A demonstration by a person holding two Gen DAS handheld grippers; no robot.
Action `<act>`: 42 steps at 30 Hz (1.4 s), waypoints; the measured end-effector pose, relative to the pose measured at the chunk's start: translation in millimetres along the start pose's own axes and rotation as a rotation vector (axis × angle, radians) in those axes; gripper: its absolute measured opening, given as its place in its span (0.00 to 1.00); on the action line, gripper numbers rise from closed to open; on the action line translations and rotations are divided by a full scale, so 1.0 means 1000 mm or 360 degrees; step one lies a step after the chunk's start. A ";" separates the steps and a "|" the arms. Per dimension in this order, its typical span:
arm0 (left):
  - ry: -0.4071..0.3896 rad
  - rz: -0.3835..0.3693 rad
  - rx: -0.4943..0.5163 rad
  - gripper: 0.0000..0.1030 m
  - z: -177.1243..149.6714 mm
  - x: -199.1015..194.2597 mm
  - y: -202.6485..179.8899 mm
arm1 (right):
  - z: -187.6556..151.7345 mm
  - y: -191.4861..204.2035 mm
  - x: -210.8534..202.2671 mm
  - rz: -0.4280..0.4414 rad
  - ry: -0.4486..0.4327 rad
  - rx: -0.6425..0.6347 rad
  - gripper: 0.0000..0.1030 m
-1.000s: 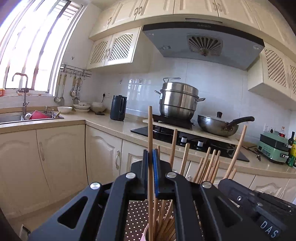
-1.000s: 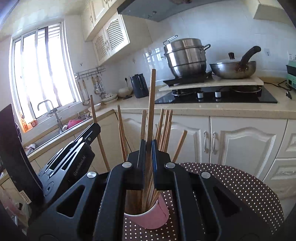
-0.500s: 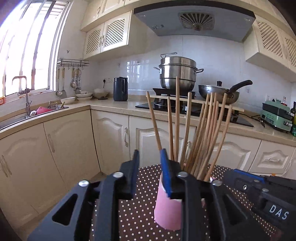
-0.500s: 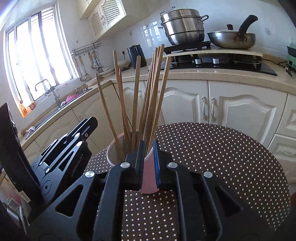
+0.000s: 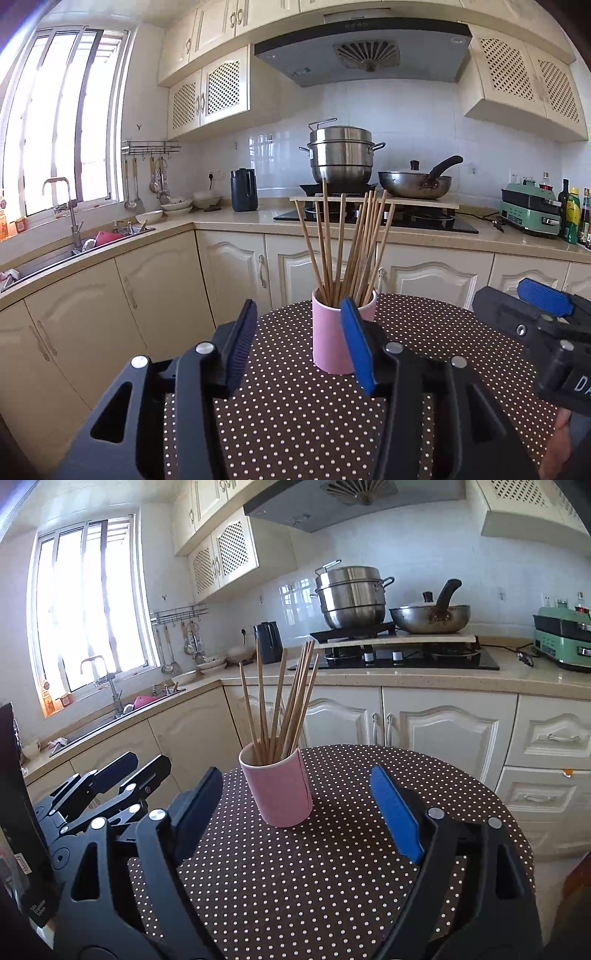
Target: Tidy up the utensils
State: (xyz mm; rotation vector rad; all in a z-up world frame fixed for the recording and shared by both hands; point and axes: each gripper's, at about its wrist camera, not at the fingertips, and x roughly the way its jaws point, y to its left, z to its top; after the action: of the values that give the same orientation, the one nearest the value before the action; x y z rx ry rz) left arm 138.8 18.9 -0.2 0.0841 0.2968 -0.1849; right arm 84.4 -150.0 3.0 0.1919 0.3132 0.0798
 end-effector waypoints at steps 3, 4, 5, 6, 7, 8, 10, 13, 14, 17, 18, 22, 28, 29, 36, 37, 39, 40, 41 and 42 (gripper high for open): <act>0.0013 0.0018 -0.0042 0.46 -0.002 -0.023 0.003 | -0.001 0.011 -0.025 0.0010 -0.0051 -0.0063 0.87; 0.0014 0.0035 -0.0047 0.46 -0.002 -0.031 0.003 | -0.001 0.013 -0.032 0.0011 -0.0068 -0.0070 0.87; 0.0006 0.0044 -0.0047 0.46 -0.003 -0.039 0.004 | -0.002 0.015 -0.042 0.0011 -0.0099 -0.0071 0.87; -0.0005 0.0049 -0.0047 0.46 -0.004 -0.046 0.003 | -0.003 0.017 -0.050 0.0004 -0.0122 -0.0064 0.88; -0.0012 0.0052 -0.0049 0.46 -0.004 -0.052 0.003 | -0.004 0.017 -0.059 0.0001 -0.0142 -0.0048 0.89; -0.0015 0.0048 -0.0052 0.46 -0.004 -0.058 0.004 | -0.005 0.017 -0.067 0.0011 -0.0157 -0.0026 0.90; -0.0010 0.0023 -0.0052 0.46 -0.004 -0.071 0.004 | -0.008 0.018 -0.081 0.0040 -0.0180 -0.0005 0.90; -0.0015 -0.0002 -0.0061 0.48 -0.007 -0.087 0.004 | -0.013 0.022 -0.095 0.0013 -0.0194 -0.0017 0.91; -0.0017 -0.0016 -0.0066 0.49 -0.008 -0.092 0.005 | -0.015 0.023 -0.096 -0.0001 -0.0197 -0.0016 0.91; -0.0044 -0.0016 -0.0059 0.52 -0.009 -0.105 0.003 | -0.021 0.024 -0.101 -0.0016 -0.0181 -0.0004 0.92; -0.0053 -0.0015 -0.0061 0.53 -0.009 -0.108 0.004 | -0.021 0.024 -0.102 -0.0017 -0.0181 0.0001 0.92; -0.0077 -0.0019 -0.0076 0.57 -0.008 -0.116 0.005 | -0.025 0.026 -0.107 -0.0027 -0.0178 -0.0010 0.92; -0.0071 -0.0008 -0.0077 0.58 -0.009 -0.115 0.007 | -0.025 0.022 -0.112 -0.0072 -0.0190 0.0046 0.92; -0.0067 -0.0010 -0.0076 0.58 -0.008 -0.115 0.006 | -0.025 0.021 -0.112 -0.0076 -0.0190 0.0048 0.92; -0.0071 -0.0011 -0.0069 0.58 -0.009 -0.117 0.005 | -0.026 0.022 -0.114 -0.0097 -0.0211 0.0024 0.92; -0.0070 -0.0015 -0.0070 0.58 -0.008 -0.117 0.005 | -0.026 0.023 -0.114 -0.0103 -0.0212 0.0016 0.92; -0.0067 -0.0015 -0.0069 0.58 -0.008 -0.116 0.004 | -0.027 0.025 -0.115 -0.0106 -0.0215 0.0010 0.92; -0.0067 -0.0013 -0.0070 0.58 -0.008 -0.116 0.004 | -0.028 0.025 -0.115 -0.0102 -0.0213 0.0011 0.92; -0.0067 -0.0015 -0.0072 0.58 -0.008 -0.116 0.004 | -0.028 0.025 -0.114 -0.0097 -0.0208 0.0015 0.92; -0.0066 -0.0020 -0.0074 0.58 -0.008 -0.116 0.004 | -0.029 0.026 -0.114 -0.0095 -0.0206 0.0020 0.92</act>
State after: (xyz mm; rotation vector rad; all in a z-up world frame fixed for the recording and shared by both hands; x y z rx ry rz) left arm 28.4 43.6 26.8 0.0323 0.2601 -0.1922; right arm -34.4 -132.3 15.4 0.1990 0.1902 0.0060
